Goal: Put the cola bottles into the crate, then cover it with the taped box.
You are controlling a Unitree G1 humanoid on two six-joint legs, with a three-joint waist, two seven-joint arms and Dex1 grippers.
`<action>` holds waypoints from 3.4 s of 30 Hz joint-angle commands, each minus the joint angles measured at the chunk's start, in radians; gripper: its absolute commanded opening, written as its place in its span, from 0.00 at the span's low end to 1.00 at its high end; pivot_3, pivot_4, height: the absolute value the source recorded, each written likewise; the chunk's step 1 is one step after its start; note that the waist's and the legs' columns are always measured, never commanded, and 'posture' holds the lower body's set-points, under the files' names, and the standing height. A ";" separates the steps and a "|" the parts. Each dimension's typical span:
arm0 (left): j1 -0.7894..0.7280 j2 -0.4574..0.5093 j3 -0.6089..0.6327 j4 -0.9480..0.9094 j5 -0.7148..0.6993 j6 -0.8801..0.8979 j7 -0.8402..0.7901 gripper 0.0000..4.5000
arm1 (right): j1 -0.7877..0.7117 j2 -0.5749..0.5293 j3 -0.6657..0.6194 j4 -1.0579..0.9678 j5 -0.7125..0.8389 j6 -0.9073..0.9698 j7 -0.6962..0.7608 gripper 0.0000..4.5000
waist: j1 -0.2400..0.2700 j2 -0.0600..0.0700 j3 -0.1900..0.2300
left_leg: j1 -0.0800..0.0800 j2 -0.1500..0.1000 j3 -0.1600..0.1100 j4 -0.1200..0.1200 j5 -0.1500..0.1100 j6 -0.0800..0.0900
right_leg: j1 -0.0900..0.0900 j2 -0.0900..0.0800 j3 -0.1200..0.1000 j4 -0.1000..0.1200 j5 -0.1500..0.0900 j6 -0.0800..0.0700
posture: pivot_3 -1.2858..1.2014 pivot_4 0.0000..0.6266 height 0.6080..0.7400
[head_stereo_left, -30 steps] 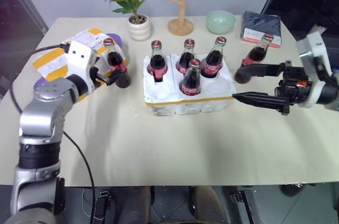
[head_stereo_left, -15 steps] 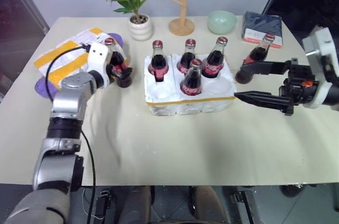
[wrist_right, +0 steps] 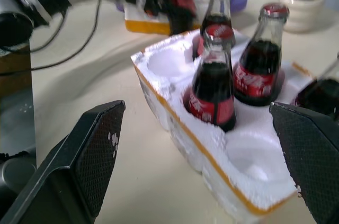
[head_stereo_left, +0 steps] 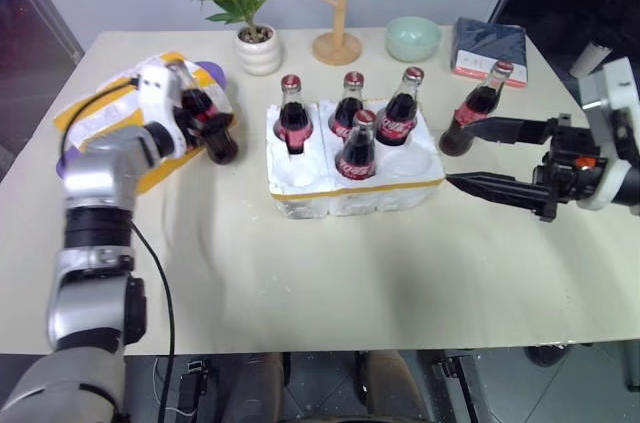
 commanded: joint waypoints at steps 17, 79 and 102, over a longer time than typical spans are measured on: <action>-0.091 -0.087 -0.280 -0.289 -0.050 -0.058 -0.242 0.63 | 0.097 0.020 -0.117 -0.082 0.057 0.007 -0.086 1.00 | 0.005 0.000 0.000 | 0.002 0.000 0.000 -0.001 0.002 -0.004 | 0.003 0.000 0.000 -0.001 0.000 0.000 | 0.52 0.24 0.99; 0.059 0.152 -0.096 -0.721 -0.462 0.199 -0.254 1.00 | -0.539 0.458 0.183 1.113 -0.650 -0.575 -0.345 0.62 | -0.026 0.003 0.000 | 0.004 0.000 0.000 -0.003 0.003 -0.005 | 0.002 0.000 0.001 0.000 0.000 0.000 | 0.52 0.24 0.99; 0.044 0.109 -0.126 -0.693 -0.443 0.161 -0.245 1.00 | -0.327 0.395 0.172 0.202 -0.177 -0.022 -0.339 0.62 | -0.024 0.015 0.008 | 0.003 0.000 0.000 0.000 0.003 -0.005 | 0.002 0.001 0.002 0.001 0.000 0.000 | 0.52 0.24 0.99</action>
